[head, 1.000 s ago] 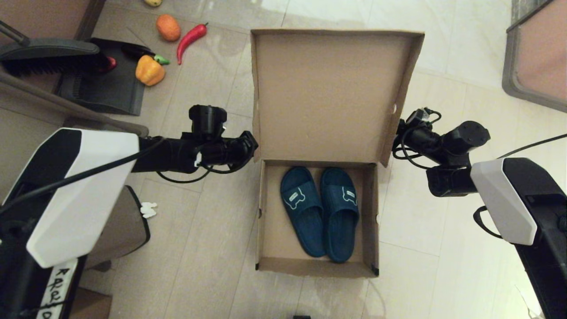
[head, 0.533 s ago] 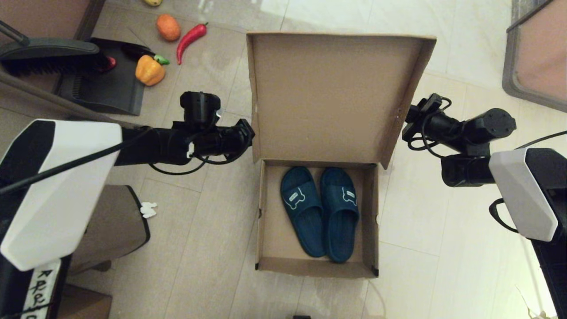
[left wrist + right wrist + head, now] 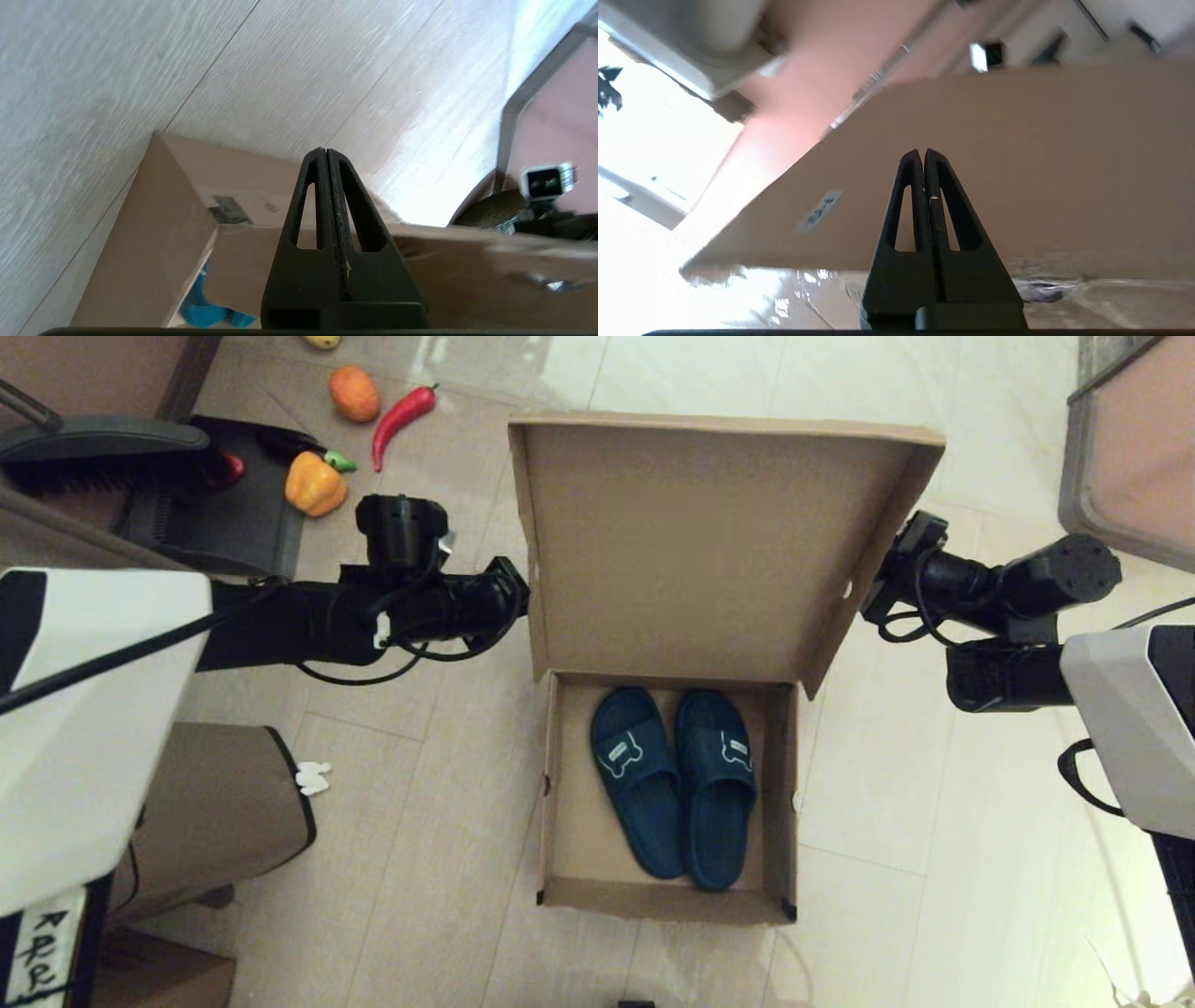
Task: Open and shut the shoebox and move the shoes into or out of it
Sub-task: Close the shoe box
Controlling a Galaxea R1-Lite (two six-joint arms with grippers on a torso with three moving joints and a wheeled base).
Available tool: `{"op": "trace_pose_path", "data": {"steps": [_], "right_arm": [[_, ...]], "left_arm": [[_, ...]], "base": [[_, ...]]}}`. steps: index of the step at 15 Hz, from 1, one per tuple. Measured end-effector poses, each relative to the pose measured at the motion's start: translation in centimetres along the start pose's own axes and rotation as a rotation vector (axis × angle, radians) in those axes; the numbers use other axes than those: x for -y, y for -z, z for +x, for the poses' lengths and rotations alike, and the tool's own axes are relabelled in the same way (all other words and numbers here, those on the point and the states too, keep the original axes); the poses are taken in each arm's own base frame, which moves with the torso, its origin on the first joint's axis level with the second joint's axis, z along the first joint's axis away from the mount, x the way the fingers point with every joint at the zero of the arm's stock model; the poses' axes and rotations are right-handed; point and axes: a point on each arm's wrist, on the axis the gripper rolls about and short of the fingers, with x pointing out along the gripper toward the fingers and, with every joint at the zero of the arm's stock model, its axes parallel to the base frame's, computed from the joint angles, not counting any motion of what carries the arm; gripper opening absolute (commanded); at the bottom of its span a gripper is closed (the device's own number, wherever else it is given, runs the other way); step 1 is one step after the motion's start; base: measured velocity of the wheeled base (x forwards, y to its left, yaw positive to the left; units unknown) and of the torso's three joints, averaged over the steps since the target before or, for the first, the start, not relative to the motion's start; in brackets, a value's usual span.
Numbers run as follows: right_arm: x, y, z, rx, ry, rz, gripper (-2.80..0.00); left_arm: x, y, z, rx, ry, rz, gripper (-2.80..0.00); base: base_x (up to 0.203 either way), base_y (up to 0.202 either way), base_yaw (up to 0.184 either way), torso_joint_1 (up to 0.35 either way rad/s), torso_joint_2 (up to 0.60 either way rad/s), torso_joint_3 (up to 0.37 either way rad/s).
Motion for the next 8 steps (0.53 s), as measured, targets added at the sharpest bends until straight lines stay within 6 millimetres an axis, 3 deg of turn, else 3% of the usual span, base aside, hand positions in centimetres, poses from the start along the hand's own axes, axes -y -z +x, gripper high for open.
{"op": "trace_pose_path", "data": {"steps": [8], "right_arm": [[0.3, 4.2, -0.6, -0.007, 0.105, 0.217, -2.80]], "left_arm": [[2.5, -2.5, -2.6, 0.127, 0.052, 0.031, -2.80]], "base": [[0.000, 0.000, 0.000, 0.000, 0.00, 0.000]]}}
